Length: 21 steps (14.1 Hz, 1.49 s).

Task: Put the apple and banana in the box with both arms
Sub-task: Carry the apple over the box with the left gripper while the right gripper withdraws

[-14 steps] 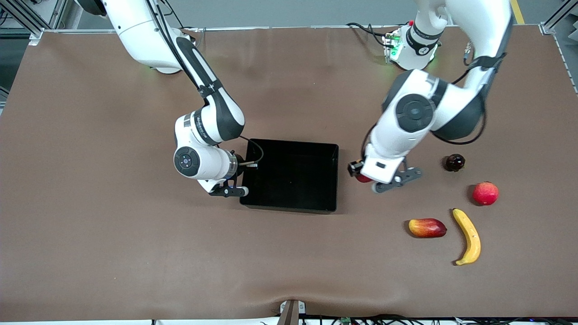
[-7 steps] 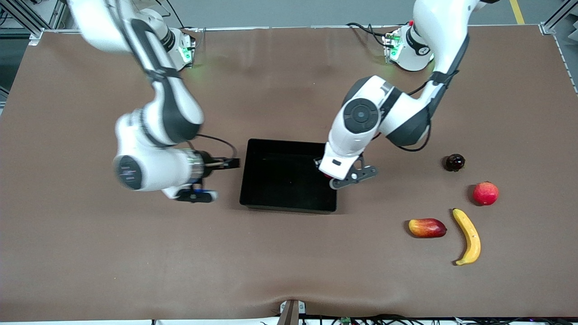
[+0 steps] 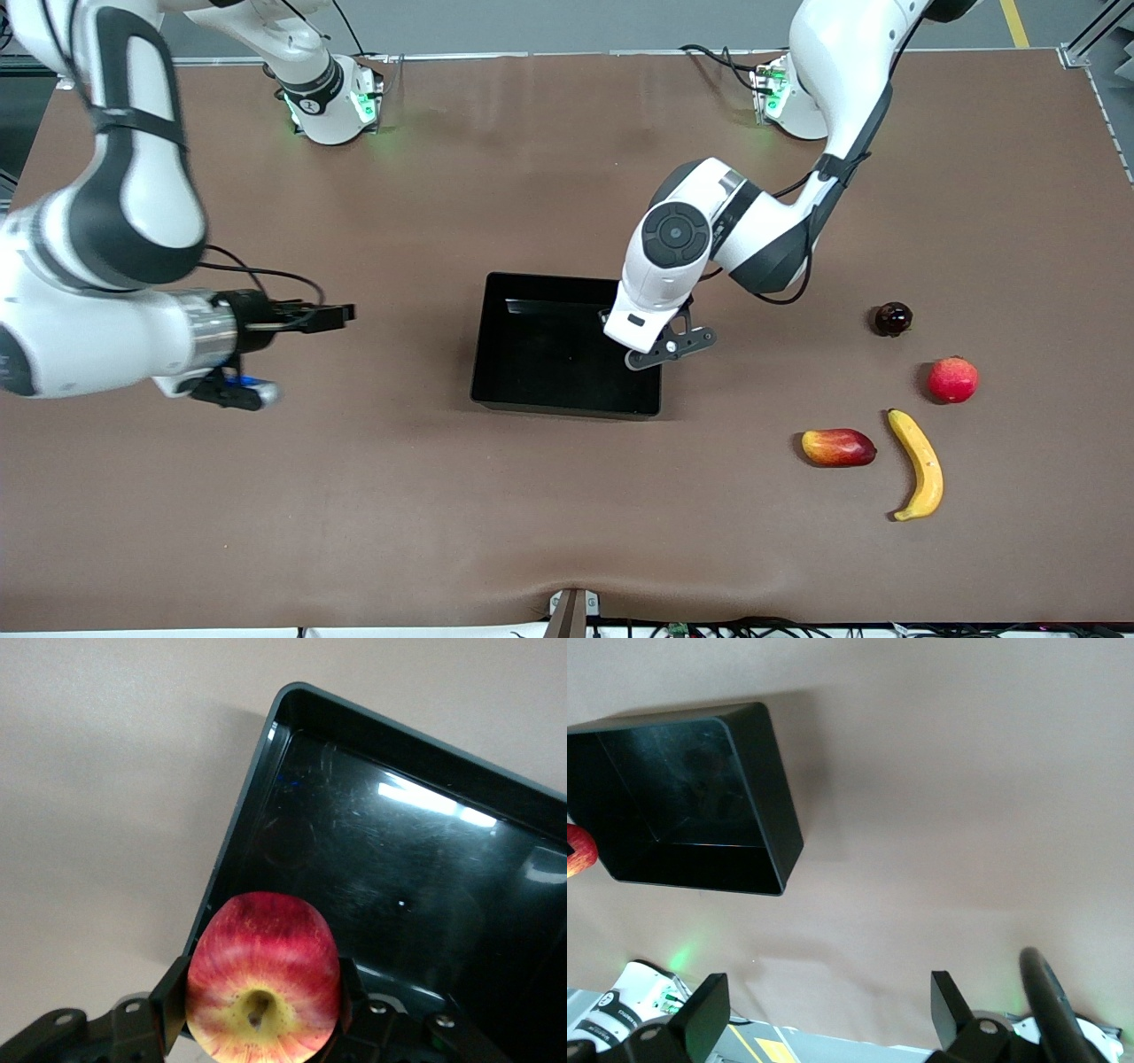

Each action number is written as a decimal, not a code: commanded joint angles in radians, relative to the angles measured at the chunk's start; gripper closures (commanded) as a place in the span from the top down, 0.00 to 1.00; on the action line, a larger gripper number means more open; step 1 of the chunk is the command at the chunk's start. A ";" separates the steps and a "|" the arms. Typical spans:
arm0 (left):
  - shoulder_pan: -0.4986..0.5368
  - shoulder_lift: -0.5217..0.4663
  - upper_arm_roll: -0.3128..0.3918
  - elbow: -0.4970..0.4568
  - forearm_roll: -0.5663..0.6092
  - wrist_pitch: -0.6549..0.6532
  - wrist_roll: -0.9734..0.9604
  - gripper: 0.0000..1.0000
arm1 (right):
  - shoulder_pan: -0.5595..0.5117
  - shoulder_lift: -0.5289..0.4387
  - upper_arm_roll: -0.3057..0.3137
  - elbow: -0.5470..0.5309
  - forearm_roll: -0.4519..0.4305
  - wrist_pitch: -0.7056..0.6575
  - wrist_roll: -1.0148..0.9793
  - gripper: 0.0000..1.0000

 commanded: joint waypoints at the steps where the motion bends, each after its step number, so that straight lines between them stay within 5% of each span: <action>1: -0.018 0.055 0.010 0.028 0.031 0.025 -0.022 0.00 | -0.062 -0.036 0.016 0.034 -0.022 -0.054 0.006 1.00; 7: -0.039 0.141 0.010 0.024 0.032 0.151 -0.022 0.00 | -0.186 -0.154 0.015 0.035 -0.086 -0.068 -0.010 1.00; 11: -0.062 0.175 0.010 0.022 0.045 0.162 -0.019 0.01 | -0.190 -0.186 0.021 0.052 -0.332 -0.068 -0.191 1.00; 13: -0.062 0.173 0.010 0.022 0.045 0.160 -0.019 0.23 | -0.196 -0.234 0.016 0.034 -0.396 -0.023 -0.421 1.00; 14: -0.061 0.170 0.010 0.022 0.045 0.160 -0.016 0.48 | -0.202 -0.267 0.016 -0.027 -0.397 0.004 -0.440 1.00; 15: -0.062 0.167 0.010 0.022 0.045 0.160 -0.019 0.99 | -0.200 -0.324 0.016 -0.110 -0.403 0.065 -0.444 1.00; 18: -0.056 0.104 0.013 0.031 0.072 0.084 -0.012 1.00 | -0.177 -0.510 0.024 -0.441 -0.469 0.254 -0.438 1.00; 21: -0.003 -0.021 0.016 0.033 0.097 0.001 0.020 1.00 | -0.186 -0.548 0.019 -0.520 -0.471 0.308 -0.439 1.00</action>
